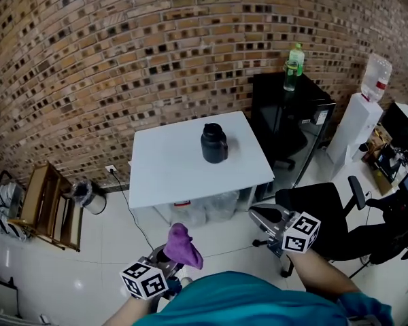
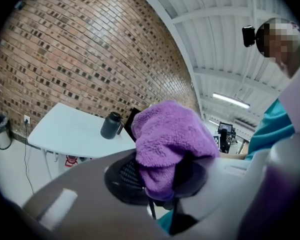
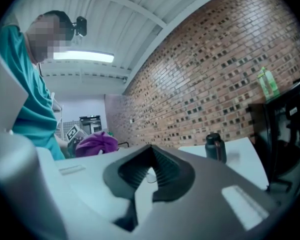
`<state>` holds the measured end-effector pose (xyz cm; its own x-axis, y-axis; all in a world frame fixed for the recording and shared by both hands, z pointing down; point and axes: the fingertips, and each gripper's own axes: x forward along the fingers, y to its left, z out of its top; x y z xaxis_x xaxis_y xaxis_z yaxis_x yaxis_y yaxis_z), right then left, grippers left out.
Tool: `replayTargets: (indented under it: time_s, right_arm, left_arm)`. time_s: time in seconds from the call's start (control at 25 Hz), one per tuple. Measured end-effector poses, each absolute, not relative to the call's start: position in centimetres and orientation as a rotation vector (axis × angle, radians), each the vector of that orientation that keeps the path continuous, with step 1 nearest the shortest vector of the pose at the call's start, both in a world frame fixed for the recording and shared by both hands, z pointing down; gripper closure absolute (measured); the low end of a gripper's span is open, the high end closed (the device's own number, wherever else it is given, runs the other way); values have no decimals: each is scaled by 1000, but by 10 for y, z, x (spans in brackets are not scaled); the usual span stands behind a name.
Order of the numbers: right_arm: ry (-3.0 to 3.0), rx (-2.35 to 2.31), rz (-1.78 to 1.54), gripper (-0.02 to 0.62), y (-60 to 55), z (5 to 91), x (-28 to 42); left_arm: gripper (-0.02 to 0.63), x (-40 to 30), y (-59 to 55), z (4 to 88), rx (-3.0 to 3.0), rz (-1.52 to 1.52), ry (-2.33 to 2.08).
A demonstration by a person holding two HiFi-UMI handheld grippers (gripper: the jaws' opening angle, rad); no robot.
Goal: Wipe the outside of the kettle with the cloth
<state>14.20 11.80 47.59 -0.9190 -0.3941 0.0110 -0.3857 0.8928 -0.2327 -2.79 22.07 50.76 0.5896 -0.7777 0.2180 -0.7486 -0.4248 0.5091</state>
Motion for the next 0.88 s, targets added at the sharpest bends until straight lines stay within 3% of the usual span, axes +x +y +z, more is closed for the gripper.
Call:
replayTargets:
  time_s: [0.48,0.88]
  right_arm:
    - [2990,-673,-365,595,149,472,106]
    - [3006,-695,-340,595,154,468,104]
  left_arm:
    - [529,-88,244,502,2263,-81,-1179]
    - [529,-92,232,498,2280,-119,-1112]
